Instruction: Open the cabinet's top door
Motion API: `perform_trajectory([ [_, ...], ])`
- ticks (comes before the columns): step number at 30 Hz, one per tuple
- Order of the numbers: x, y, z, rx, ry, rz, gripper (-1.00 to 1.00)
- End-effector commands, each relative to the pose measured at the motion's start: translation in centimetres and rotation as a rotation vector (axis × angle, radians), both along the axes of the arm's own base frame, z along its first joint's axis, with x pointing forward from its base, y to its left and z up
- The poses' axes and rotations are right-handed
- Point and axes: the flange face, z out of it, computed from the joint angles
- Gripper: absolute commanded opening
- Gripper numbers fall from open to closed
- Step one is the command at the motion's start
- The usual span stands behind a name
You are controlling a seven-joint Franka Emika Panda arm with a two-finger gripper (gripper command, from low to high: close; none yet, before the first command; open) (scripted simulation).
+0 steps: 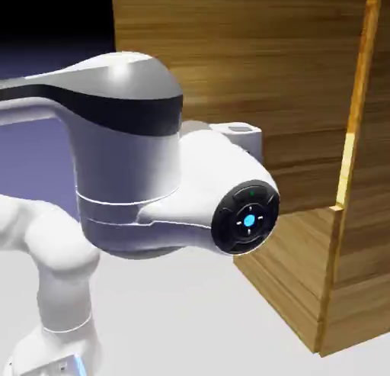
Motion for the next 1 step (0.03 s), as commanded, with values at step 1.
perform_trajectory([
  [1, 0.01, -0.01, 0.0, 0.0, 0.0, -0.001, 1.0],
])
